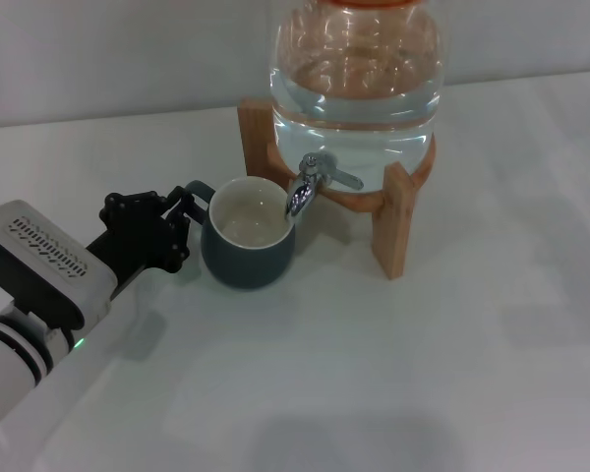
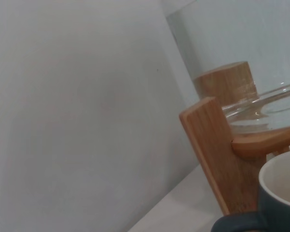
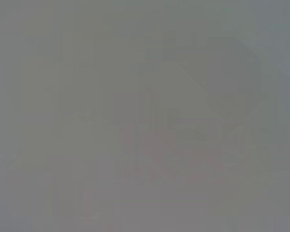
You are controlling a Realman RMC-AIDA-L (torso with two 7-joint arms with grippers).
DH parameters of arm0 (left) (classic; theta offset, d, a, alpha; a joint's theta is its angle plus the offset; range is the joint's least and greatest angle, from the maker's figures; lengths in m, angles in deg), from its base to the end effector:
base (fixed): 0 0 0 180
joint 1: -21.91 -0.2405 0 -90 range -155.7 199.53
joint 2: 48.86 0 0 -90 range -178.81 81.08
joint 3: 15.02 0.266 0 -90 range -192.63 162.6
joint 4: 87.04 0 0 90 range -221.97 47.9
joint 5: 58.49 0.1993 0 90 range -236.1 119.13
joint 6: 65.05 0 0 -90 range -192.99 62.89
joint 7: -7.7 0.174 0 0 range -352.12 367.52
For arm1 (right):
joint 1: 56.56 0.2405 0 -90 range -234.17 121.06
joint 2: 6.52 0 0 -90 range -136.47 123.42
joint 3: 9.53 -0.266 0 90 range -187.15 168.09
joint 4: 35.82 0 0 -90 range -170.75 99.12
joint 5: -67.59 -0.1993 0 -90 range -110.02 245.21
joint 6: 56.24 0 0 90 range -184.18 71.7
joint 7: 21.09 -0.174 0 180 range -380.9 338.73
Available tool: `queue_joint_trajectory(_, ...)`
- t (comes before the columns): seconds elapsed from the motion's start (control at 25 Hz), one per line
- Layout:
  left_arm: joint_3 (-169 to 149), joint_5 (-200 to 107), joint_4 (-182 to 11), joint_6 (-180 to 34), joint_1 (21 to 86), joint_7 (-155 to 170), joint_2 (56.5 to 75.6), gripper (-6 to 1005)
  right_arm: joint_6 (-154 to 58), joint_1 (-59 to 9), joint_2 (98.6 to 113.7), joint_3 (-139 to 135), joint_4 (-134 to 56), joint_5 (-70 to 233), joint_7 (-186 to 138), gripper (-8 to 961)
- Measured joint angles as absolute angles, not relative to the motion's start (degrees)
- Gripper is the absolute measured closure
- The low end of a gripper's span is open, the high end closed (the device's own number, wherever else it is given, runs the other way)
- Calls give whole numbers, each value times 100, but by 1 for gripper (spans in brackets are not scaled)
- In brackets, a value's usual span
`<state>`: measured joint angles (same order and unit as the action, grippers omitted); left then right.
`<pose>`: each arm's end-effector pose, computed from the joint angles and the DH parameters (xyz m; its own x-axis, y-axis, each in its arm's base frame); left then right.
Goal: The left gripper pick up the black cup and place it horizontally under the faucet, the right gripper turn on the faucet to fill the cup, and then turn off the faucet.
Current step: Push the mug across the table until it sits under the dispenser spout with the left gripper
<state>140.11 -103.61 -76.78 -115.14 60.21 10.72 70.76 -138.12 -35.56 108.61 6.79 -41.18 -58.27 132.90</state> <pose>-0.2503 0.3864 -0.1161 0.9515 -0.0846 0.2958 0.1817 -0.6214 -0.7622 0.3757 0.3242 0.1068 0.6160 0.2910 -0.7320 -0.7774 0.0748 -0.6245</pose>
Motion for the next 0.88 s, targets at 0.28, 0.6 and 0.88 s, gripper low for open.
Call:
queue_joint_trajectory(0.28, 14011, -10269, -7637, -11491, 6051, 1050, 7083, 941, -13820, -3555, 10861, 682, -4117, -5827, 13290, 98)
queue_joint_trajectory(0.6, 14011, -10194, -7559, -11460, 6067, 1037, 7085, 941, -13825, -3555, 10861, 682, -4118, -5827, 13290, 98)
queue_joint_trajectory(0.88, 14011, -10132, -7551, -11442, 6081, 1026, 7091, 941, -13816, -3555, 10861, 682, -4117, -5827, 13295, 98)
